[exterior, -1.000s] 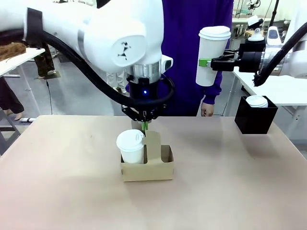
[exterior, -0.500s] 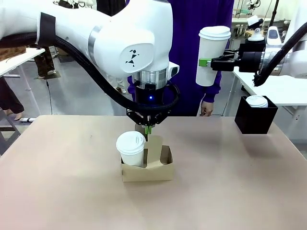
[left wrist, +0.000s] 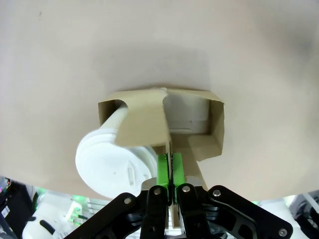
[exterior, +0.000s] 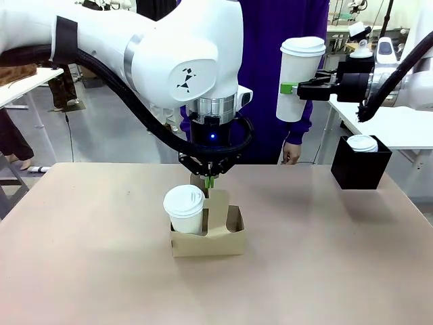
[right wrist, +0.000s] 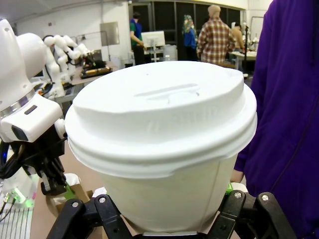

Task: Pour a drink into a cup and package it in a carrier.
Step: Insert the held 600 ml Paper Cup into the Cup Carrier.

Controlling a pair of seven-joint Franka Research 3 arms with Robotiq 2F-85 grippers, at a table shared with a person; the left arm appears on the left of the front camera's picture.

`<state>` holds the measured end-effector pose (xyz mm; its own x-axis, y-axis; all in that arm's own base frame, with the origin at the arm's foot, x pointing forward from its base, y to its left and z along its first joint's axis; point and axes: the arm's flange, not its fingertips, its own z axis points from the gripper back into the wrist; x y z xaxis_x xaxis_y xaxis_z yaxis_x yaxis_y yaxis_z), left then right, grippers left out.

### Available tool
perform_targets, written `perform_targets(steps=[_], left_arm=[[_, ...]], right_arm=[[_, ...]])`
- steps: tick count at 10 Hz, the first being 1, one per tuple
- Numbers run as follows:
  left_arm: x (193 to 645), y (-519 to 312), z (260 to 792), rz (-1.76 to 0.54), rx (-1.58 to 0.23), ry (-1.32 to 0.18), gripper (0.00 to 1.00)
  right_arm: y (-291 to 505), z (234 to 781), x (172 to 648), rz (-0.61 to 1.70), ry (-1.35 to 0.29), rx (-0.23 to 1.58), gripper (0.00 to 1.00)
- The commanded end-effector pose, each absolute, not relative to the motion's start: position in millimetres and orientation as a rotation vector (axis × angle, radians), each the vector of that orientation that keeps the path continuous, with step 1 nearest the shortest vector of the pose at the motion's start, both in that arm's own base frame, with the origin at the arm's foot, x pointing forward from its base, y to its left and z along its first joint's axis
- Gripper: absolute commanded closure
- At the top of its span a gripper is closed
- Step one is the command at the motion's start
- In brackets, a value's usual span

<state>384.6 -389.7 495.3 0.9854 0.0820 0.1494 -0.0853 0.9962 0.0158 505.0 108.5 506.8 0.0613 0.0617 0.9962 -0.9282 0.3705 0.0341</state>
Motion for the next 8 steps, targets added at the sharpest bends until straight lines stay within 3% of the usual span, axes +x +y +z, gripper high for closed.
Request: perform_targets(steps=[1, 2, 5, 6, 8], left_arm=[[385.9, -385.5, 498.1, 0.047, 0.033, -0.145, 0.39], [384.1, -381.0, 509.3, 0.021, 0.019, -0.152, 0.01], [379.0, -342.7, 543.2, -0.143, -0.084, -0.086, 0.00], [378.9, -325.1, 551.4, -0.218, -0.148, -0.056, 0.04], [384.8, -282.7, 557.3, -0.406, -0.180, -0.080, 0.00]], right_arm=[[109.9, 509.7, 504.7, 0.944, -1.292, 0.900, 0.19], [109.9, 509.7, 504.7, 0.944, -1.292, 0.900, 0.19], [108.1, 481.4, 523.3, 0.990, -1.232, 0.982, 0.19], [114.7, 467.3, 521.5, 1.001, -1.198, 1.001, 0.19], [133.9, 431.4, 512.2, 1.155, -1.134, 1.106, 0.19]])
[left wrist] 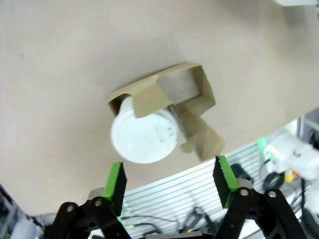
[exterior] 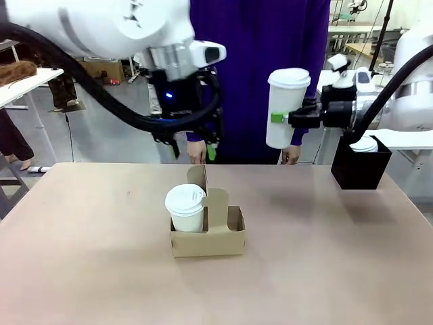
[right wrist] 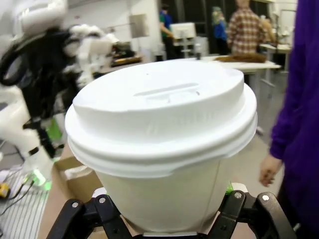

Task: Pour a drink into a cup and package it in a carrier.
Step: Insert the held 600 ml Paper Cup into the Cup Carrier.

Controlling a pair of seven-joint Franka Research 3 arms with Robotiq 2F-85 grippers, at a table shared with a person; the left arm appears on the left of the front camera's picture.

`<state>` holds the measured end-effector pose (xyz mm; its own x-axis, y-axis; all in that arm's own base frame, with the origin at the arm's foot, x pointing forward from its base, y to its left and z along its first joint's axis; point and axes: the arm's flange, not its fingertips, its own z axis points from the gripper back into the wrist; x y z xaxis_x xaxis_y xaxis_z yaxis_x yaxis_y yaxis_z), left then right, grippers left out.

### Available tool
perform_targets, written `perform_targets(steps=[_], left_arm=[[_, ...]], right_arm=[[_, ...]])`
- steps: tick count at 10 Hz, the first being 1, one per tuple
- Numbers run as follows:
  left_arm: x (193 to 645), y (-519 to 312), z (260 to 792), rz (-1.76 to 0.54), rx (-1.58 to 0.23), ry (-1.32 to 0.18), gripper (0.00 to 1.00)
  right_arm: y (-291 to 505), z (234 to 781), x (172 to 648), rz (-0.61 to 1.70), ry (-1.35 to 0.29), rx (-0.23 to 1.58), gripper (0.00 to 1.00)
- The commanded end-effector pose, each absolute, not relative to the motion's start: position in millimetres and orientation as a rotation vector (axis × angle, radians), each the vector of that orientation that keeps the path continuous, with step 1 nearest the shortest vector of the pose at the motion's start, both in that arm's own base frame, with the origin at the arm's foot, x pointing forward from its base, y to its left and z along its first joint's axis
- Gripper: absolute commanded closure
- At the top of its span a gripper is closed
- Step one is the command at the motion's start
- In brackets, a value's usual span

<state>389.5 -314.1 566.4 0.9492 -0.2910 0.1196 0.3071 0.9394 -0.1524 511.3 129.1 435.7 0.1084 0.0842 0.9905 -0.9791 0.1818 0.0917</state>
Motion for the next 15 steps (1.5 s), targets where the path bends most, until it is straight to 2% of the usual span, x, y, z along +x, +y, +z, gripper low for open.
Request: perform_targets(steps=[1, 3, 4, 5, 6, 7, 10, 12, 15], left_arm=[[386.1, -259.9, 558.3, -0.522, -0.201, -0.093, 0.00], [397.8, -212.1, 551.1, -0.675, -0.207, -0.198, 0.00], [398.4, -208.9, 545.1, -0.681, -0.215, -0.196, 0.00], [399.1, -210.1, 540.4, -0.656, -0.213, -0.222, 0.00], [398.2, -218.9, 537.0, -0.520, -0.123, -0.186, 0.00], [406.6, -205.2, 549.6, -0.665, -0.174, -0.190, 0.00], [405.8, -208.1, 543.2, -0.634, -0.164, -0.193, 0.00], [413.4, -174.9, 531.6, -0.674, -0.243, -0.284, 0.00], [414.8, -137.0, 517.7, -0.772, -0.256, -0.344, 0.00]], right_arm=[[149.5, 415.0, 498.2, 1.244, -1.103, 1.183, 0.19], [178.6, 386.5, 475.5, 1.399, -1.100, 1.176, 0.19], [187.6, 378.0, 471.5, 1.423, -1.078, 1.185, 0.19], [192.9, 375.3, 473.3, 1.399, -1.076, 1.185, 0.19], [185.9, 383.9, 481.2, 1.355, -1.068, 1.119, 0.19], [194.9, 373.2, 467.9, 1.396, -1.047, 1.205, 0.19], [192.5, 370.2, 470.1, 1.389, -1.044, 1.183, 0.19], [203.2, 370.7, 466.9, 1.383, -1.019, 1.300, 0.19], [229.7, 362.6, 462.5, 1.403, -0.983, 1.418, 0.19]])
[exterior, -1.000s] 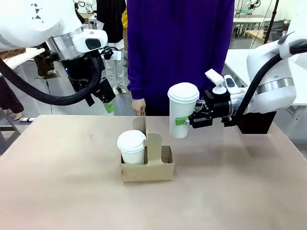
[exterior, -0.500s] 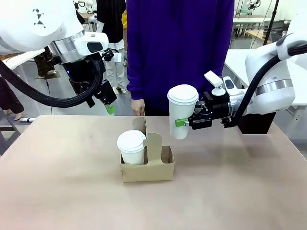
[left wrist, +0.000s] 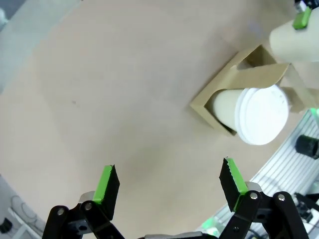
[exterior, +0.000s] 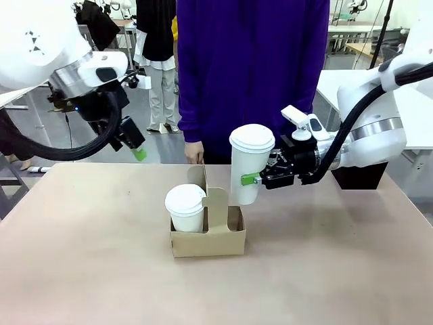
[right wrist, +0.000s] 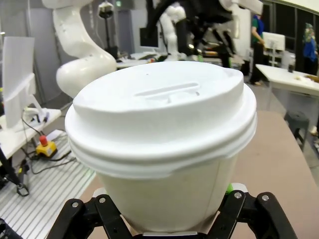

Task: Pour a drink into a cup and package it in a carrier.
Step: Insert the held 600 ml Paper Cup into the Cup Carrier.

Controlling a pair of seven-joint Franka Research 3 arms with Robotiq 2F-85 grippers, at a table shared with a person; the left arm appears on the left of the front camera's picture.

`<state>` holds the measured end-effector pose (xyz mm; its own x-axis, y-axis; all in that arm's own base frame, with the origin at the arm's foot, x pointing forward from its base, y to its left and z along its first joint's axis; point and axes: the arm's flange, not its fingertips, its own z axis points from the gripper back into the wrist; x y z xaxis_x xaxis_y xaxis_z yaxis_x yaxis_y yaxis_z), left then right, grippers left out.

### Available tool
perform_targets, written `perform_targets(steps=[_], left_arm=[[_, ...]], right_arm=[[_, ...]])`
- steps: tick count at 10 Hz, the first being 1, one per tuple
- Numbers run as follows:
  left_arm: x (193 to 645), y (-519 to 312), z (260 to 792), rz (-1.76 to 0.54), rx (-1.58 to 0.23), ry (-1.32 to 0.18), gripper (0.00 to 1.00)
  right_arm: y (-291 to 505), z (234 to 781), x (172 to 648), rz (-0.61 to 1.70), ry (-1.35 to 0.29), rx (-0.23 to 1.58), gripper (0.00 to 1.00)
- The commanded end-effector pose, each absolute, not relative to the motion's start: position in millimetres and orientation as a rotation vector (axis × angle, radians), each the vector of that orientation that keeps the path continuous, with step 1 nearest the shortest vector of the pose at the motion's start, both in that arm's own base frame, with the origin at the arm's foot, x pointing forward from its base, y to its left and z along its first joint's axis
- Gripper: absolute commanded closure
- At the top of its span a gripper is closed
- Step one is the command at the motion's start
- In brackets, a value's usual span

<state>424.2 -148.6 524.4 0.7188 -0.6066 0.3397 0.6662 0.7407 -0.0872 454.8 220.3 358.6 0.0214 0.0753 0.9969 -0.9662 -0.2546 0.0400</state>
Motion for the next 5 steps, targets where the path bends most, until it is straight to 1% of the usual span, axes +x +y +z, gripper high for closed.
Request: perform_targets(steps=[1, 3, 5], left_arm=[[416.0, -125.8, 513.3, -0.799, -0.287, -0.372, 0.00], [419.0, -105.1, 500.1, -0.829, -0.339, -0.415, 0.00], [424.4, -90.9, 492.1, -0.832, -0.358, -0.463, 0.00]], right_arm=[[237.9, 359.7, 460.8, 1.414, -0.963, 1.460, 0.19], [249.5, 353.5, 452.0, 1.431, -0.935, 1.505, 0.19], [259.8, 341.7, 454.6, 1.443, -0.913, 1.495, 0.19]])
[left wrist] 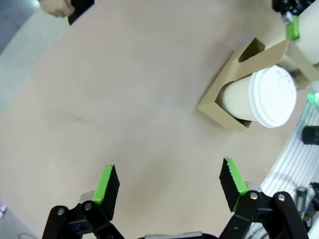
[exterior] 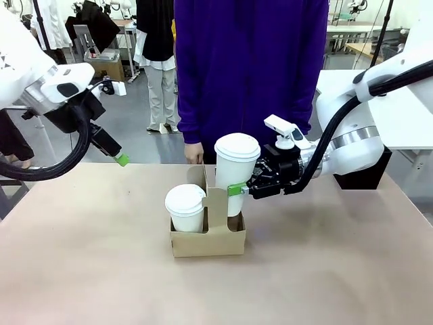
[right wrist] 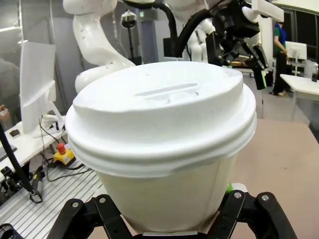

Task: Pour a drink into a cup and package it in a carrier.
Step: Insert the held 600 ml Paper Cup into the Cup Carrier.

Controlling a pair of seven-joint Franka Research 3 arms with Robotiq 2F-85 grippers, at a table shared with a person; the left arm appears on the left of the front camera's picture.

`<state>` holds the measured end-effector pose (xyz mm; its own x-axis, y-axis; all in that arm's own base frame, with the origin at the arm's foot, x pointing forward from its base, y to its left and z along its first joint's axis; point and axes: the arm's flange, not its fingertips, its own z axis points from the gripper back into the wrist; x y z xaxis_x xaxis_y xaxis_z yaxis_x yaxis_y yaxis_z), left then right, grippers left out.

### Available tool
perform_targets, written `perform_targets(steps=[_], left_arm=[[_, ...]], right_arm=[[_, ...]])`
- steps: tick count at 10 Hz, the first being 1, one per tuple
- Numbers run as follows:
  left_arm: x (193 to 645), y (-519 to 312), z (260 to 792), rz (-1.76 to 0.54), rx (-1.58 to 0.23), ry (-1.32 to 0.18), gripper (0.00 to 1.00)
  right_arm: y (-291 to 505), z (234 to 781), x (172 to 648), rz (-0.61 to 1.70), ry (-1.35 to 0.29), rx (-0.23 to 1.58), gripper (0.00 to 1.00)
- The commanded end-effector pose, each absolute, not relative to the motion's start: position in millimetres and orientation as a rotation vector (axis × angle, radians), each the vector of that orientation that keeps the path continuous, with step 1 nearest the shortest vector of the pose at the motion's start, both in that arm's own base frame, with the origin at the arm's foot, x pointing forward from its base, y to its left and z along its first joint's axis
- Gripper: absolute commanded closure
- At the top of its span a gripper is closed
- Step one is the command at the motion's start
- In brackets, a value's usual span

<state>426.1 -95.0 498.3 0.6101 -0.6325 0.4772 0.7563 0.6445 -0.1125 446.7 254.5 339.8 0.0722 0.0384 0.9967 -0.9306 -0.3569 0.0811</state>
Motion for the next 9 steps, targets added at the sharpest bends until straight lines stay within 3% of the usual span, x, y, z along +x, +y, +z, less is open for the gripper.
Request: perform_targets(steps=[1, 2, 9], left_arm=[[427.2, -89.9, 493.2, -0.796, -0.398, -0.437, 0.00], [426.1, -95.0, 498.3, -0.817, -0.319, -0.420, 0.00], [426.1, -95.0, 498.3, -0.817, -0.319, -0.420, 0.00]], right_arm=[[262.8, 335.5, 457.4, 1.451, -0.900, 1.498, 0.19], [263.6, 327.3, 460.5, 1.458, -0.882, 1.491, 0.19], [266.8, 281.5, 478.2, 1.567, -0.808, 1.481, 0.19]])
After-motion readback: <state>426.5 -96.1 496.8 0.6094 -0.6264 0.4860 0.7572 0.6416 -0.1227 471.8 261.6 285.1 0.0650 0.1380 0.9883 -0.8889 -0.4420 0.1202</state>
